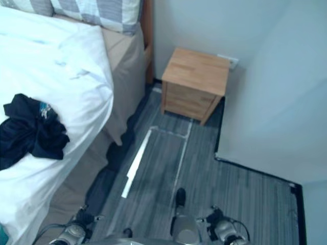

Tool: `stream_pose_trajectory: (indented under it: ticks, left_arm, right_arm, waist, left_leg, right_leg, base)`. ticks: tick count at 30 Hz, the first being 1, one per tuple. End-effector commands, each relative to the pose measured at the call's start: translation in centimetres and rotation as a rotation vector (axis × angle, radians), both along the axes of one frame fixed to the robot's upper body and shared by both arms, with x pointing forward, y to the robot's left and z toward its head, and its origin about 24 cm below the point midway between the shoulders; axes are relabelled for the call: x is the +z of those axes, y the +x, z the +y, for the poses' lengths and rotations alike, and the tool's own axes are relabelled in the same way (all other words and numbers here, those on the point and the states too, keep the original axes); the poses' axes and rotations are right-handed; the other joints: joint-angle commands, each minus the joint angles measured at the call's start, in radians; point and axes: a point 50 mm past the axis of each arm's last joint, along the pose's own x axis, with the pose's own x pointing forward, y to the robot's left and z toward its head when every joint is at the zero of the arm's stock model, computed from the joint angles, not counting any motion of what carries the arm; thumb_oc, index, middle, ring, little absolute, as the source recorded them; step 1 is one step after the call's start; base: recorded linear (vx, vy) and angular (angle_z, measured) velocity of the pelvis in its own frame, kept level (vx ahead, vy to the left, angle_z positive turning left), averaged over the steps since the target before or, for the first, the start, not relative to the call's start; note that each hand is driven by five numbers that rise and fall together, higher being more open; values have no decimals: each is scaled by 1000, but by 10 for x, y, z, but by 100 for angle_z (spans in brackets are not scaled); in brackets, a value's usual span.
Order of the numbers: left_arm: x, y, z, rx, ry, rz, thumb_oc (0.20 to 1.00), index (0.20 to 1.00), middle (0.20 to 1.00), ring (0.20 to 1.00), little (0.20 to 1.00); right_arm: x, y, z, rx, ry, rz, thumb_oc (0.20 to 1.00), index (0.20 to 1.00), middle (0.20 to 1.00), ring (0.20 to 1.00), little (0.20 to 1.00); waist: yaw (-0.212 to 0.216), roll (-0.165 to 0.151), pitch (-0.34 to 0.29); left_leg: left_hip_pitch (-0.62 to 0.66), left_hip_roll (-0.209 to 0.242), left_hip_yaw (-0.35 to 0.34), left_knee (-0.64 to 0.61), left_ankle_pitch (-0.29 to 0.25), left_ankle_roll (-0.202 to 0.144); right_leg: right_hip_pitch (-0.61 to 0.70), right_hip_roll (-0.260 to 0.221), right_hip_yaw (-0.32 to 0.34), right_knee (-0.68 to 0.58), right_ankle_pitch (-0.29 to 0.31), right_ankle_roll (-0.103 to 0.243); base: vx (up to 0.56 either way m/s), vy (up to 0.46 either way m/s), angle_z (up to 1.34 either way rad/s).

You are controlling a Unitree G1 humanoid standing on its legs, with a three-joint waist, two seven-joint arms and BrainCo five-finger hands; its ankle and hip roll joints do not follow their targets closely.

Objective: Tidy up the quilt and then pick up the clothes from the bed and put them into the laundry hamper.

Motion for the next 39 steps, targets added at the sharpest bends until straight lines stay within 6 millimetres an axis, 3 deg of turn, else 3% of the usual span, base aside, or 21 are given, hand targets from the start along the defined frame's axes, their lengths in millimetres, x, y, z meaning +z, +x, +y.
stream_pose_trajectory:
  ticks: [1,4,6,9,12,15,16,17,20,23,24,25,26,27,28,31,32,34,35,37,39]
  left_arm:
    - [14,30,16,-58,81,-71,1000,1000,1000,1000,1000]
    - [12,24,16,-59,77,-51,1000,1000,1000,1000,1000]
    - [9,14,19,-47,78,-22,1000,1000,1000,1000,1000]
    - [6,8,17,-43,65,4,1000,1000,1000,1000,1000]
    - [5,2,19,-20,60,14,1000,1000,1000,1000,1000]
    - [5,-3,25,-1,71,30,1000,1000,1000,1000,1000]
    - [6,-5,29,-1,85,44,1000,1000,1000,1000,1000]
    - [7,-5,33,0,99,39,1000,1000,1000,1000,1000]
    - [9,-3,37,7,107,33,1000,1000,1000,1000,1000]
    - [13,0,44,10,126,13,1000,1000,1000,1000,1000]
    - [14,-4,49,20,141,6,1000,1000,1000,1000,1000]
    - [14,-4,49,20,141,6,1000,1000,1000,1000,1000]
    - [15,-8,53,33,153,2,1000,1000,1000,1000,1000]
    - [15,-8,53,32,153,2,1000,1000,1000,1000,1000]
    - [13,-19,57,36,170,27,1000,1000,1000,1000,1000]
    - [10,-34,57,39,178,68,1000,1000,1000,1000,1000]
    - [6,-53,55,89,162,101,1000,1000,1000,1000,1000]
    - [4,-61,53,108,148,113,1000,1000,1000,1000,1000]
    - [1,-71,47,126,127,124,1000,1000,1000,1000,1000]
    - [-2,-76,38,92,106,136,1000,1000,1000,1000,1000]
    - [-2,-76,36,83,98,136,1000,1000,1000,1000,1000]
  right_arm:
    - [6,10,-7,51,-65,-7,1000,1000,1000,1000,1000]
    - [8,13,-9,63,-76,-19,1000,1000,1000,1000,1000]
    - [8,13,-9,62,-75,-19,1000,1000,1000,1000,1000]
    - [8,14,-12,58,-95,-17,1000,1000,1000,1000,1000]
    - [4,8,-4,64,-72,-4,1000,1000,1000,1000,1000]
    - [2,13,9,101,-40,-9,1000,1000,1000,1000,1000]
    - [3,17,14,121,-34,-20,1000,1000,1000,1000,1000]
    - [6,25,18,123,-21,-56,1000,1000,1000,1000,1000]
    - [10,32,19,115,-15,-94,1000,1000,1000,1000,1000]
    - [25,52,12,64,-18,-214,1000,1000,1000,1000,1000]
    - [48,76,0,53,-44,-352,1000,1000,1000,1000,1000]
    - [48,76,0,53,-44,-352,1000,1000,1000,1000,1000]
    - [83,100,-21,56,-103,-520,1000,1000,1000,1000,1000]
    - [83,99,-21,56,-103,-520,1000,1000,1000,1000,1000]
    - [124,118,-39,109,-192,-685,1000,1000,1000,1000,1000]
    - [162,139,-39,175,-264,-840,1000,1000,1000,1000,1000]
    - [214,162,-34,290,-339,-1017,1000,1000,1000,1000,1000]
    - [234,168,-33,331,-369,-1070,1000,1000,1000,1000,1000]
    - [276,180,-23,455,-450,-1186,1000,1000,1000,1000,1000]
    - [317,194,-6,559,-507,-1302,1000,1000,1000,1000,1000]
    - [334,201,1,591,-527,-1341,1000,1000,1000,1000,1000]
  waist:
    - [48,-78,98]
    - [60,-69,80]
    - [55,-49,48]
    - [50,-46,22]
    - [58,-66,4]
    - [60,-68,3]
    - [51,-68,8]
    - [41,-49,21]
    - [31,-48,31]
    - [15,-62,40]
    - [-6,-82,45]
    - [-6,-81,45]
    - [-32,-91,58]
    - [-32,-92,56]
    - [-50,-101,60]
    - [-54,-114,49]
    - [-49,-110,41]
    - [-50,-107,32]
    - [-41,-100,28]
    - [-26,-86,37]
    - [-22,-78,43]
  left_leg:
    - [-215,15,153,218,90,22]
    - [-240,2,243,102,69,45]
    - [-234,22,419,-52,77,51]
    - [-182,54,583,-147,101,66]
    - [-152,-3,527,-205,100,89]
    - [-67,-35,535,-294,78,132]
    - [-32,-45,530,-325,70,145]
    - [-1,-22,508,-365,96,152]
    - [28,-20,456,-383,93,146]
    - [29,-10,379,-378,86,120]
    - [40,-13,319,-375,67,98]
    - [39,-13,319,-375,67,98]
    - [59,-9,251,-383,45,81]
    - [56,-10,251,-383,47,81]
    - [69,-4,209,-382,27,70]
    - [76,-7,178,-366,10,64]
    - [91,14,166,-363,5,53]
    - [86,22,166,-367,11,48]
    - [82,40,164,-363,14,38]
    - [65,62,154,-353,22,24]
    - [54,74,150,-352,28,14]
  right_leg:
    - [126,-85,-33,32,-185,77]
    - [167,-66,-55,15,-213,75]
    - [218,-29,-98,-1,-268,81]
    - [262,-10,-177,10,-291,84]
    - [274,-20,-202,76,-296,100]
    - [213,-64,-235,312,-280,163]
    - [171,-97,-233,421,-233,204]
    - [76,-119,-211,553,-163,204]
    - [26,-125,-173,556,-178,191]
    - [17,-136,-111,366,-195,159]
    - [16,-135,9,177,-178,156]
    - [16,-135,9,176,-177,156]
    - [-19,-123,153,86,-144,174]
    - [-22,-124,154,84,-140,173]
    - [-44,-116,216,33,-125,182]
    - [-24,-127,203,28,-106,189]
    - [-8,-102,200,21,-107,183]
    - [-10,-96,194,16,-105,178]
    - [-8,-81,186,10,-109,169]
    - [-13,-63,170,7,-120,159]
    - [-19,-56,158,7,-126,153]
  base:
    - [283,-163,43]
    - [346,-88,65]
    - [313,-15,26]
    - [254,38,32]
    - [329,82,38]
    - [198,124,75]
    - [184,74,113]
    - [259,58,89]
    - [209,-98,118]
    - [200,-233,109]
    - [272,-293,116]
    - [404,-369,107]
    - [189,-164,98]
    - [344,-256,120]
    - [213,-137,96]
    - [231,-175,108]
    - [337,-281,86]
    - [201,-160,15]
    - [177,-153,-1]
    - [135,-158,15]
    - [41,-106,5]
